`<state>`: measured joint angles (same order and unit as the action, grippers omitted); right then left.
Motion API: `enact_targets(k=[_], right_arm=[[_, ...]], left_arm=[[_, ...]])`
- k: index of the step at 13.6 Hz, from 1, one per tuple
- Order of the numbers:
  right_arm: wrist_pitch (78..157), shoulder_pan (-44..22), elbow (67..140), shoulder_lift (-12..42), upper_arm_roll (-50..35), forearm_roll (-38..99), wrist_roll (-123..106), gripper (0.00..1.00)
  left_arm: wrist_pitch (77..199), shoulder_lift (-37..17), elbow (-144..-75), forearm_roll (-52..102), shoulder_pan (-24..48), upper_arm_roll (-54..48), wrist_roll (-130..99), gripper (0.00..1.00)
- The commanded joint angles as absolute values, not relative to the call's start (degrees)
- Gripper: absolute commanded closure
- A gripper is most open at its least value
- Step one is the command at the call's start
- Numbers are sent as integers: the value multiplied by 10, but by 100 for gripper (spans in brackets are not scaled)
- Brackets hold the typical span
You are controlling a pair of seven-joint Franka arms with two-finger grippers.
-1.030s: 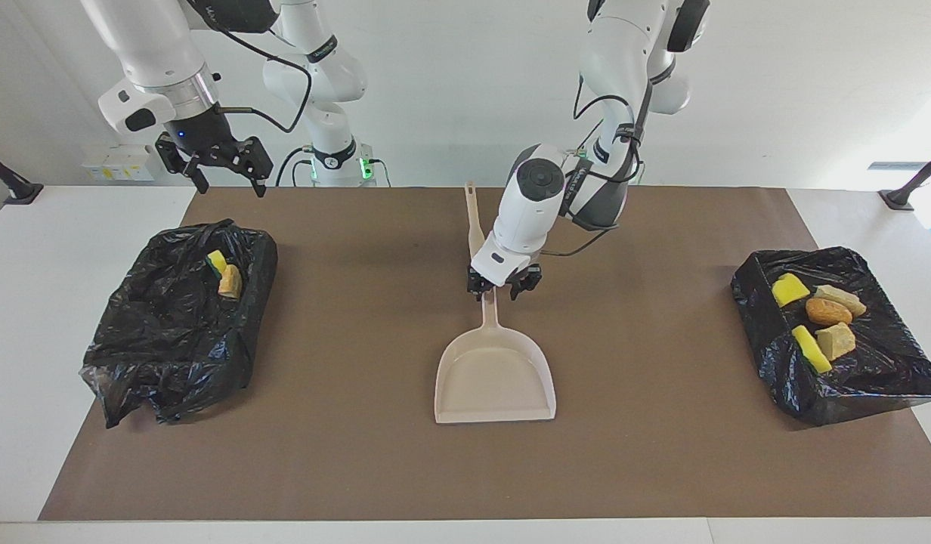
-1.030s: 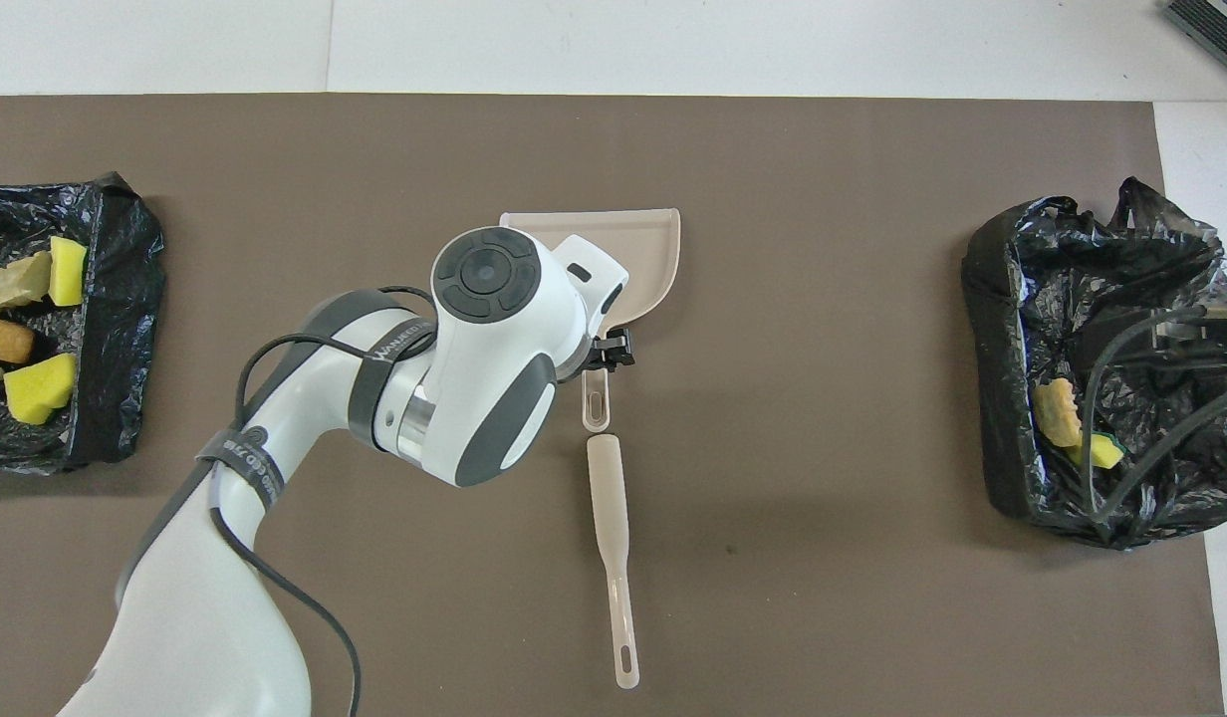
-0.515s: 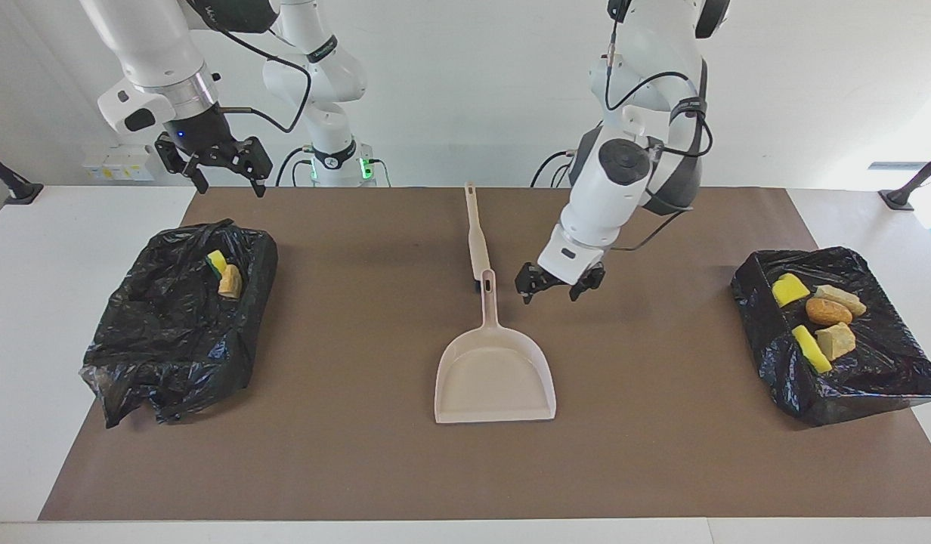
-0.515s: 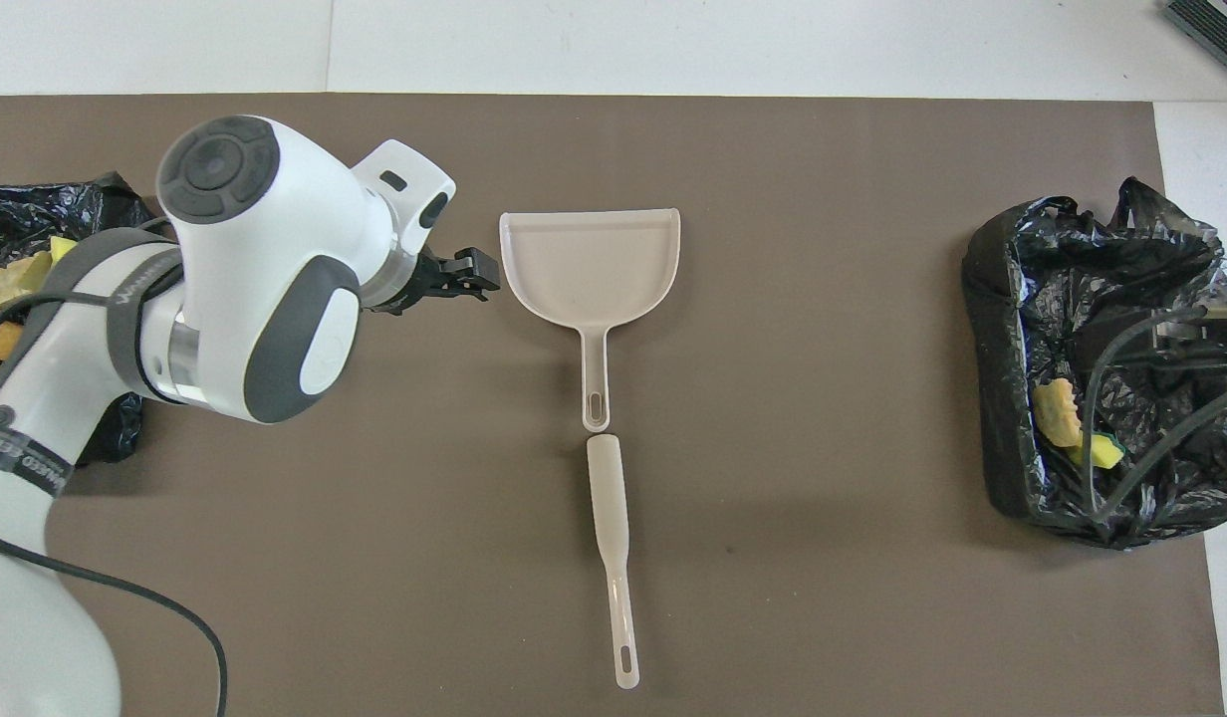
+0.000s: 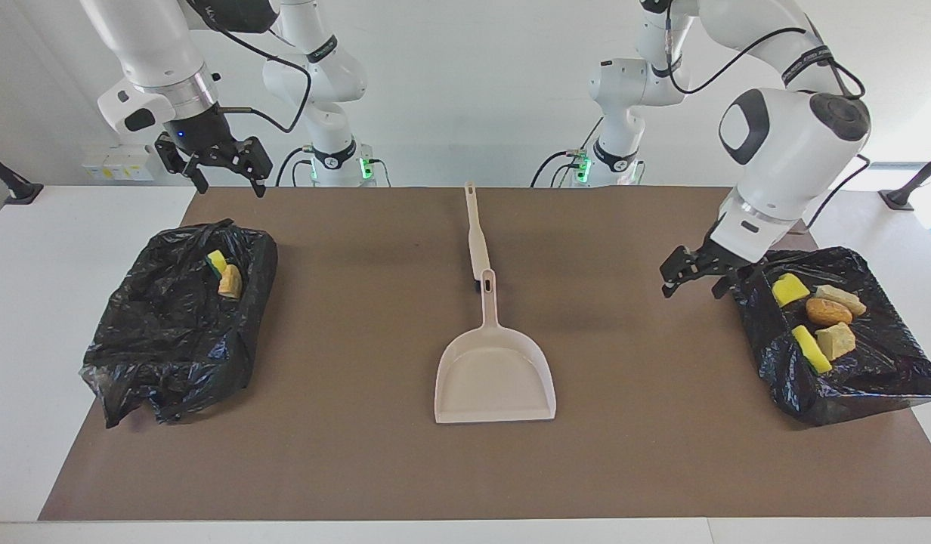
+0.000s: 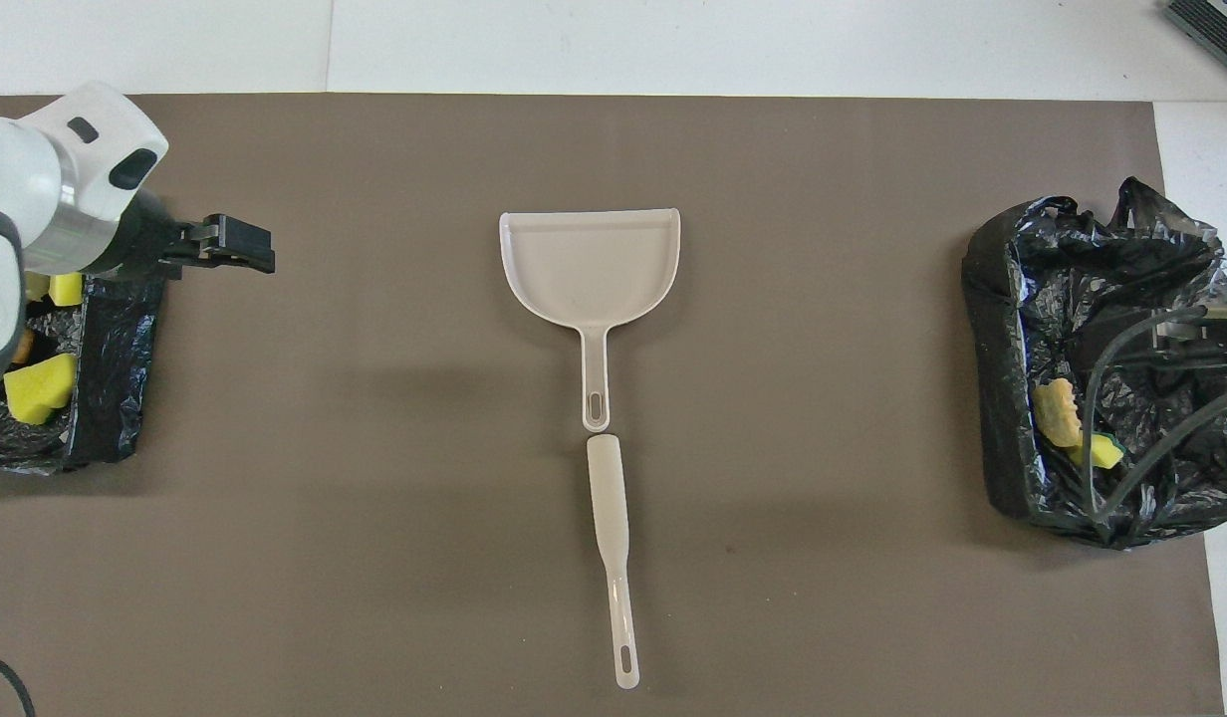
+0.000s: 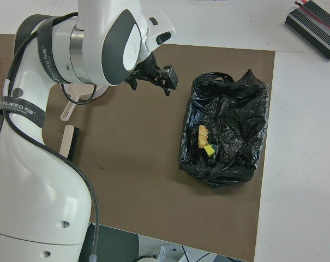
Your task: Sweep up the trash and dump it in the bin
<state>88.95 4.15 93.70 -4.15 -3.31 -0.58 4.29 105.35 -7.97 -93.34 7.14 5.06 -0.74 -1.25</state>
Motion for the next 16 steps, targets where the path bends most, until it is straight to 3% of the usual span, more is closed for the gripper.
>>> enact_targets(k=[1, 5, 16], right_arm=[[886, 47, 939, -47, -34, 2, 27, 0], [886, 47, 939, -47, -34, 1, 27, 0], [886, 47, 939, -47, -34, 2, 27, 0]], left_arm=[[977, -17, -946, 48, 26, -11, 38, 0], [924, 24, -939, 38, 11, -11, 60, 0], [853, 33, -914, 22, 12, -12, 52, 0]])
